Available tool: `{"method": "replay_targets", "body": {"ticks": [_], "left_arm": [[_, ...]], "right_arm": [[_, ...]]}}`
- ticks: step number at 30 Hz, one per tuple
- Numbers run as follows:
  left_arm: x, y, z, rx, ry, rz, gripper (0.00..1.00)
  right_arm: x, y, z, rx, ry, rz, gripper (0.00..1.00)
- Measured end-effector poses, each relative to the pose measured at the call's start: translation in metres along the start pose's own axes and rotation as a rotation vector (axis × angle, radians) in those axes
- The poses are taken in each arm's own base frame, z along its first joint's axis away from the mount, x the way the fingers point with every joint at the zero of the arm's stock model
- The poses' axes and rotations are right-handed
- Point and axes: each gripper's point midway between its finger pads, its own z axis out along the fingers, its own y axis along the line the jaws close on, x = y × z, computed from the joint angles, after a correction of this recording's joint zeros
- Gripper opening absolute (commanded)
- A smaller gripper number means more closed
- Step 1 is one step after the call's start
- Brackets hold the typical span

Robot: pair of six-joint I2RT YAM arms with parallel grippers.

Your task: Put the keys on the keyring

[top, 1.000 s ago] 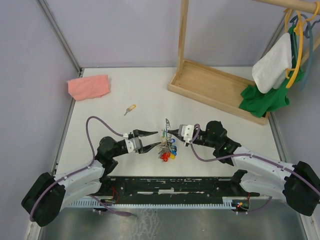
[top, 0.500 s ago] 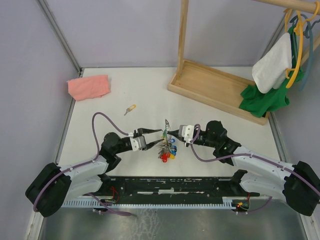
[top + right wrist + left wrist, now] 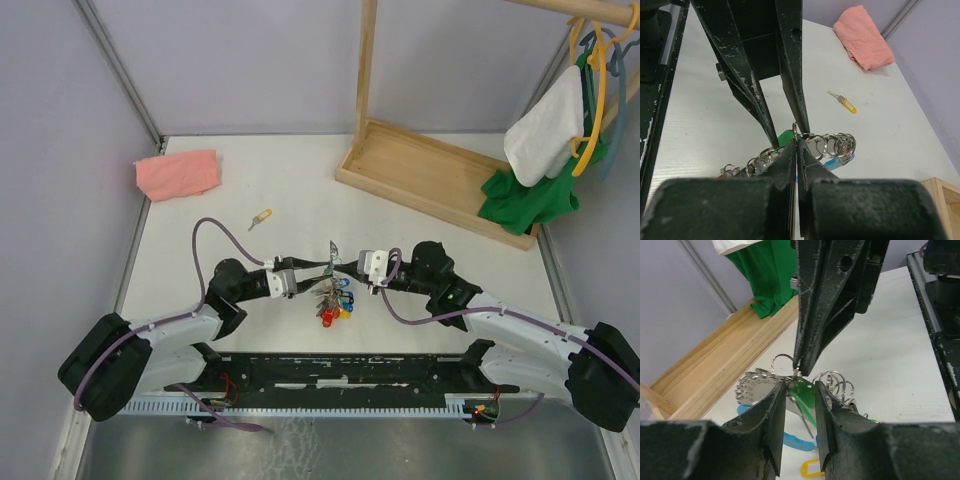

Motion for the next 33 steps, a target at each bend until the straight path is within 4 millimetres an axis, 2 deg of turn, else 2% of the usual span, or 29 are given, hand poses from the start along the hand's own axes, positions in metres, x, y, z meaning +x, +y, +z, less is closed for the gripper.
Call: {"method": "replay_targets", "body": {"ticks": [8,14,19,23,28,33], "left_arm": [[0.001,-0.008,0.002,0.043,-0.005,-0.010,0.35],[0.001,-0.008,0.003,0.042,-0.008,-0.015,0.29],[0.000,-0.008,0.002,0.043,-0.007,-0.017,0.18],[-0.001,-0.009,0.000,0.045,-0.001,-0.022,0.04],[0.004,-0.013,-0.001,0.058,0.025,-0.047,0.03],[0.007,-0.013,0.000,0.076,0.076,-0.074,0.03]], "right_arm": [[0.000,0.000,0.000,0.001,0.000,0.008,0.01],[0.000,0.000,0.000,0.002,0.000,0.021,0.01],[0.001,0.001,0.000,0.001,0.001,0.024,0.01],[0.002,0.002,0.000,-0.003,0.006,0.024,0.01],[0.007,0.007,-0.001,-0.034,0.031,0.029,0.01],[0.012,0.010,-0.002,-0.076,0.092,0.021,0.12]]}}
